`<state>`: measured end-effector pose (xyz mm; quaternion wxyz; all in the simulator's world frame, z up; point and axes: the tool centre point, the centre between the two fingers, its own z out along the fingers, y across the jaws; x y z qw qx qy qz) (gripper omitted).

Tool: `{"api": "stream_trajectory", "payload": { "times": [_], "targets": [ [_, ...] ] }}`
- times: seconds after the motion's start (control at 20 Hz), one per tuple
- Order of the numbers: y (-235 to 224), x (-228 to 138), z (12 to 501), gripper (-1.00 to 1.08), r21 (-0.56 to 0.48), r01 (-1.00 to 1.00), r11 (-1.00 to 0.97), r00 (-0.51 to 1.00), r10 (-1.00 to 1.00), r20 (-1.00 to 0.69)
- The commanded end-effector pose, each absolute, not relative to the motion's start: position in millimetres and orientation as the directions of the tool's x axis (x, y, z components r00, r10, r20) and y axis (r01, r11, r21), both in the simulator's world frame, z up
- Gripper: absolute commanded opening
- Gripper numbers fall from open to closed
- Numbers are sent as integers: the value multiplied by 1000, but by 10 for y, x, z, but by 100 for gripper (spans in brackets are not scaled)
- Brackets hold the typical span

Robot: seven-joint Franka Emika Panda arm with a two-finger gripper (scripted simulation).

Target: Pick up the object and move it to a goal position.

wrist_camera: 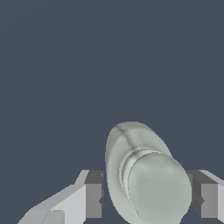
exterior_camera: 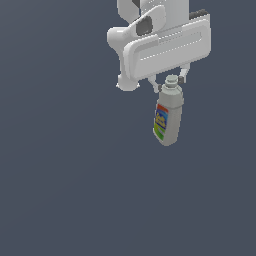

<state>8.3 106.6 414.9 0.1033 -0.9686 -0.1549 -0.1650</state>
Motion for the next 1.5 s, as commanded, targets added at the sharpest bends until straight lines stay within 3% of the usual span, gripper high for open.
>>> {"api": "stream_trajectory", "payload": {
  "times": [0.0,0.9,1.45],
  "targets": [
    [1065,59,4387,-100,-149,378,-914,869,295,396],
    [907,-306,5480,-100,-136,651,-747,652,458,605],
    [763,-488,5870,-100,-114,740,-663,549,496,673]
  ]
}}
